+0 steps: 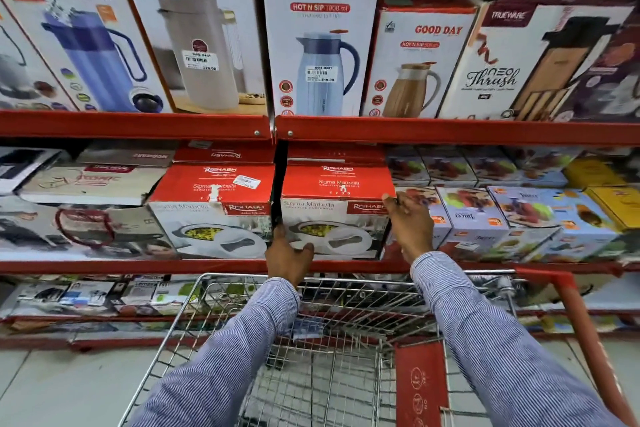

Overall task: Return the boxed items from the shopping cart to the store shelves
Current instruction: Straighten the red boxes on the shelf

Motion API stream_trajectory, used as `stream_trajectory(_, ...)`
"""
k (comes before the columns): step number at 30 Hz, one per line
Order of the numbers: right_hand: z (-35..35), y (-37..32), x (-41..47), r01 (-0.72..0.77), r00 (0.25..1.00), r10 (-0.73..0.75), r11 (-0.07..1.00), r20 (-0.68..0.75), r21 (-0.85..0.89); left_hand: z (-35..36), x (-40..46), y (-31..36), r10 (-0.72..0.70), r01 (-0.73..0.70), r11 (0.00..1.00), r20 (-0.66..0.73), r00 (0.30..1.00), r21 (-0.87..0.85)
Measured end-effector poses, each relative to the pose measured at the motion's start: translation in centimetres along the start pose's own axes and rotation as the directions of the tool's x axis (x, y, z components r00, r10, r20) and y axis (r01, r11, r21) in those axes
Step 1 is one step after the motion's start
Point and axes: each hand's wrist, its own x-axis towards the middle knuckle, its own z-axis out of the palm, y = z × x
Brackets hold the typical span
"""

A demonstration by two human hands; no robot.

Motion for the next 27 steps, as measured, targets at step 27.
stream_trajectory(27, -0.3, -2.5, -1.4, 0.038, 0.999, -0.039, 0.990, -0.009, -0.134, -3.7, -2.4, 1.9, 0.082, -0.083, 0.994, -0.016, 0.997, -0.066)
